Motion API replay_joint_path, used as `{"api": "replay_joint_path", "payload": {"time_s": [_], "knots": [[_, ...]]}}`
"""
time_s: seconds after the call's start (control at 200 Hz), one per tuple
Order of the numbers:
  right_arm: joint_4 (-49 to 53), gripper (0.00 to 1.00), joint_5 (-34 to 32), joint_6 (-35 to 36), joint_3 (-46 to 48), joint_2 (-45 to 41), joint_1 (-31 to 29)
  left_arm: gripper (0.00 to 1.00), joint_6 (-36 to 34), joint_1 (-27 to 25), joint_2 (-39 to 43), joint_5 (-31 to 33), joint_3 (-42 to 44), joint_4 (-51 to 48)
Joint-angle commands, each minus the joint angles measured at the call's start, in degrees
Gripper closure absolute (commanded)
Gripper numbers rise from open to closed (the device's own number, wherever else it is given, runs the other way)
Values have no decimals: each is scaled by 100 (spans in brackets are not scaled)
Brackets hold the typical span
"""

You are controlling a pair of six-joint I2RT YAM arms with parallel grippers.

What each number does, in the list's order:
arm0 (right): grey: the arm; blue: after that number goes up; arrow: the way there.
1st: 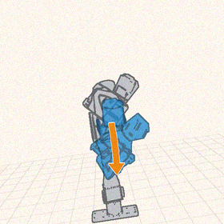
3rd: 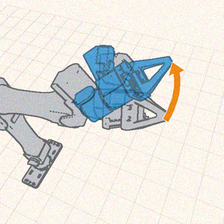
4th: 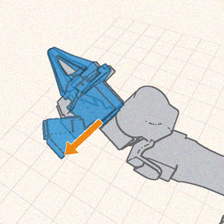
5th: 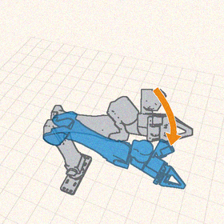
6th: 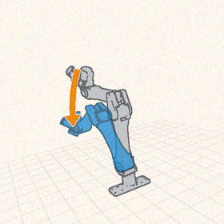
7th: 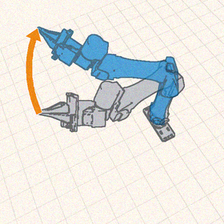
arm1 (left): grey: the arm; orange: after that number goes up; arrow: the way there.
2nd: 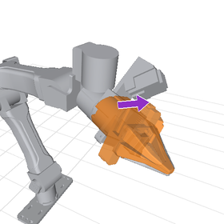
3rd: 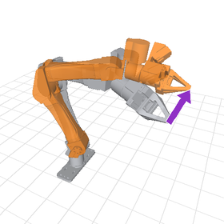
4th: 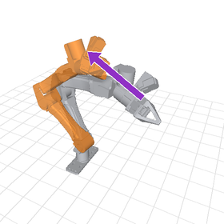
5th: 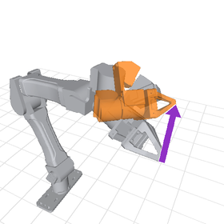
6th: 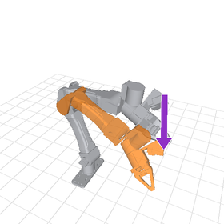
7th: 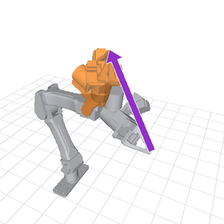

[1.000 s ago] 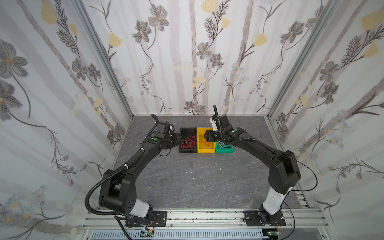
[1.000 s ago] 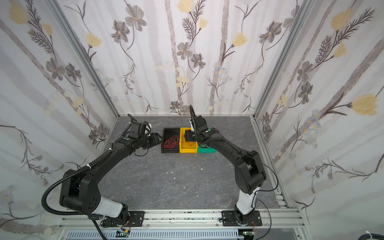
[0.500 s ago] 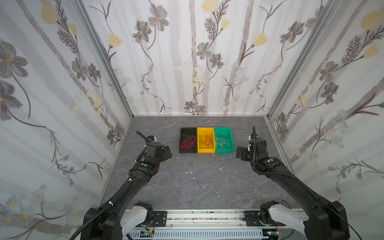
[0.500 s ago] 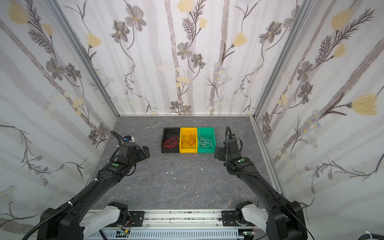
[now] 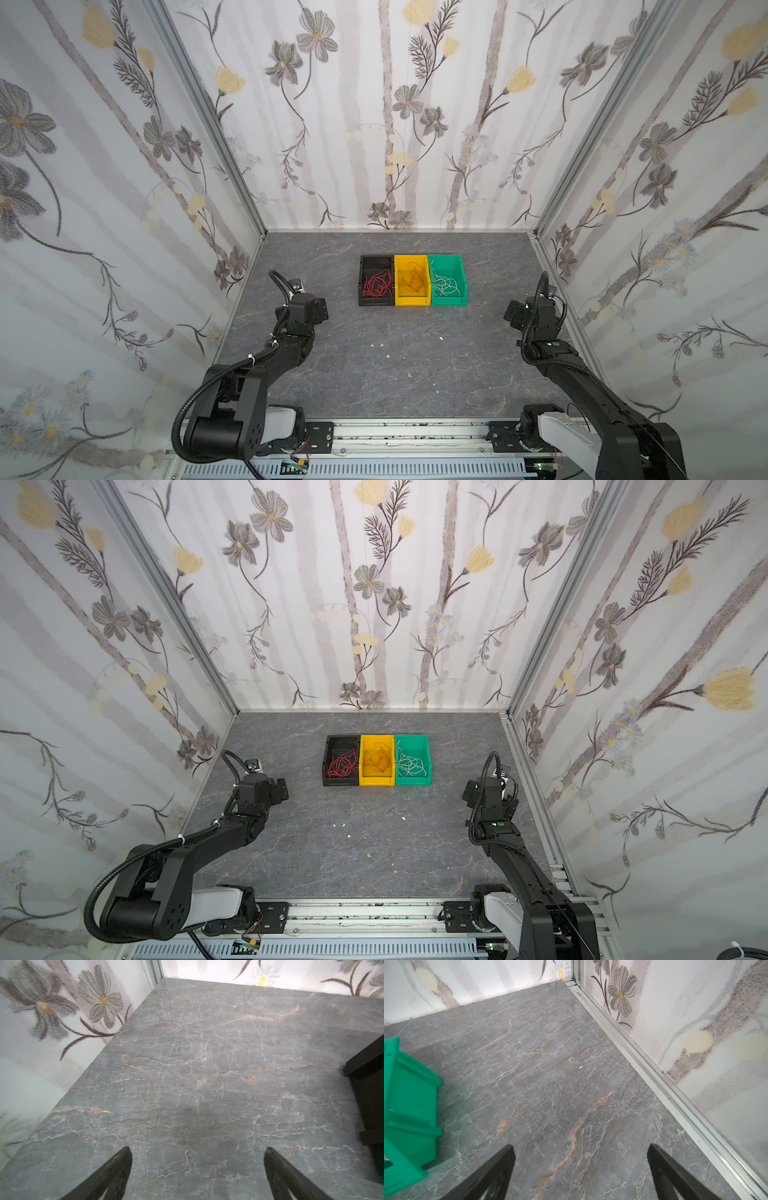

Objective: Untangle the cables

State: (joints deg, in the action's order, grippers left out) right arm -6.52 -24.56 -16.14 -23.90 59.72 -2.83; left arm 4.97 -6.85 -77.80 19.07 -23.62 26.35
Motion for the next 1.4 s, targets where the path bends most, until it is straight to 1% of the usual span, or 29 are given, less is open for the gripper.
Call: {"api": "replay_joint_path", "payload": {"time_s": [0.0,0.05,0.13,0.17,0.21,0.225,0.26,0.3,0.345,0.405,0.435,0.465,0.52,0.58,0.595,0.64,0.66,0.68,0.704,0.729,0.809,0.914,1.249,1.399], "knots": [[-1111,1,74,420,174,307,191,0,-457,110,-292,-285,-54,1383],[-1295,1,217,524,231,503,262,0,-609,142,-446,-331,-17,1715],[-1932,1,361,702,409,753,308,0,-478,308,-813,-556,137,2266],[-2029,1,541,790,434,717,309,0,-463,333,-1101,-622,266,2712],[-2514,1,687,965,596,728,310,0,-512,334,-1332,-589,350,3259],[-2680,1,773,1031,664,747,308,0,-479,340,-1266,-592,319,3209],[-3181,1,897,1151,839,789,317,0,-355,385,-1159,-643,210,2652],[-3505,1,1062,1264,955,803,318,0,-399,425,-1268,-693,247,2943],[-3742,1,1316,1367,1009,858,318,0,-330,453,-1171,-764,171,2612],[-4273,1,1607,1439,1065,1104,318,0,-335,492,-1204,-839,182,2737],[-4397,1,1766,1379,1035,1291,370,0,-317,500,-1179,-857,162,2595],[-4501,1,1893,1353,960,1525,388,0,-337,501,-1222,-852,180,2731],[-4968,1,1849,1276,865,2109,405,0,-316,505,-1185,-863,164,2603],[-5511,1,1758,1264,719,2830,406,0,-331,509,-1211,-854,182,2696],[-5450,1,1750,1254,683,2862,406,0,-319,509,-1191,-870,169,2645],[-3977,1,1663,1195,285,2519,397,0,-325,509,-1210,-859,179,2695],[-3749,1,1632,1184,140,2478,391,0,-327,509,-1217,-849,180,2695],[-3937,1,1622,1206,130,2547,382,0,-322,509,-1198,-859,171,2665],[-4559,1,1611,1262,276,2727,371,0,-321,509,-1192,-853,165,2656],[-4725,1,1592,1271,358,2784,357,0,-329,509,-1209,-853,173,2682],[-4080,1,1564,1245,210,2589,345,0,-328,509,-1201,-854,172,2665],[-4642,1,1564,1313,365,2722,327,0,-322,509,-1198,-854,173,2674],[-4400,1,1606,1334,234,2757,316,0,-327,506,-1208,-844,190,2694],[-4452,1,1643,1355,292,2704,310,0,-330,504,-1201,-844,186,2692]]}}
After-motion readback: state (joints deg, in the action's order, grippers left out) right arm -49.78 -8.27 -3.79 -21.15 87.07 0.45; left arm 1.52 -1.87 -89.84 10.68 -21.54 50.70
